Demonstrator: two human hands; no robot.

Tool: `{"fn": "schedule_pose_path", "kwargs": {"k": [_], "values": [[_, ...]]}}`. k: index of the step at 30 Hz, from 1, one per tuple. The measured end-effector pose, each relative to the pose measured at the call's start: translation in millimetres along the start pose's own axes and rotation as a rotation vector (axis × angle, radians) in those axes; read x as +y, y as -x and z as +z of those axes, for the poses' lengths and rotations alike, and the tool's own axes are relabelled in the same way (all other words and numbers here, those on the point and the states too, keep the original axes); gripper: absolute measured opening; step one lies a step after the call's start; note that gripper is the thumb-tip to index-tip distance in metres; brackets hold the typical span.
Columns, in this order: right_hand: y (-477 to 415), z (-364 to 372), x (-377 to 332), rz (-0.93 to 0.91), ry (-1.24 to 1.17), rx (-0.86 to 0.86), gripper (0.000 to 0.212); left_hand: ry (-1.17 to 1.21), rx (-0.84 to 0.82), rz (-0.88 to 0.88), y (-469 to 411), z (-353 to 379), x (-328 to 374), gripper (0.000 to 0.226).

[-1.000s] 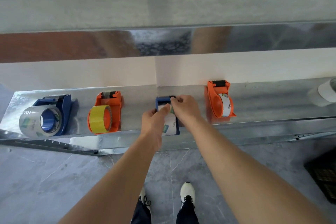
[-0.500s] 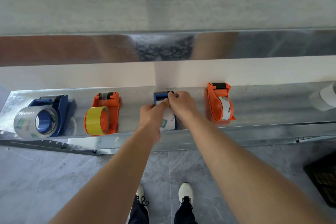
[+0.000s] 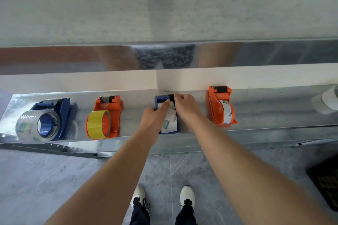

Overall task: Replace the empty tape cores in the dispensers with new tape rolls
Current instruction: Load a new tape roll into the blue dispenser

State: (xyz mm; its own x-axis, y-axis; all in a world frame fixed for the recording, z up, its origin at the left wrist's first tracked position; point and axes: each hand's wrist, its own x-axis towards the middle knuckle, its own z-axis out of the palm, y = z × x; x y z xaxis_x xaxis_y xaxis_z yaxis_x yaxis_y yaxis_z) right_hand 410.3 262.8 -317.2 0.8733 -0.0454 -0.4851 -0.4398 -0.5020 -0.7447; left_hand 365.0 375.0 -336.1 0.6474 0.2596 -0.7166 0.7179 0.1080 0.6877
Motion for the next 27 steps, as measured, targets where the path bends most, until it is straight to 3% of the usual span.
{"fn": "schedule_pose_path", "kwargs": {"k": [4, 7, 18, 27], "values": [[5, -3, -1, -0.009, -0.008, 0.028, 0.045, -0.096, 0.037, -0.003, -1, -8, 2, 0.066], [8, -6, -3, -0.023, -0.049, 0.036, 0.049, -0.145, 0.070, 0.007, 4, -14, 10, 0.076], [37, -16, 2, -0.123, -0.034, -0.041, 0.044, -0.164, 0.165, 0.136, 42, -14, 21, 0.077], [44, -32, 16, -0.133, -0.011, -0.103, 0.049, -0.071, 0.262, 0.180, 64, -4, 16, 0.052]]}}
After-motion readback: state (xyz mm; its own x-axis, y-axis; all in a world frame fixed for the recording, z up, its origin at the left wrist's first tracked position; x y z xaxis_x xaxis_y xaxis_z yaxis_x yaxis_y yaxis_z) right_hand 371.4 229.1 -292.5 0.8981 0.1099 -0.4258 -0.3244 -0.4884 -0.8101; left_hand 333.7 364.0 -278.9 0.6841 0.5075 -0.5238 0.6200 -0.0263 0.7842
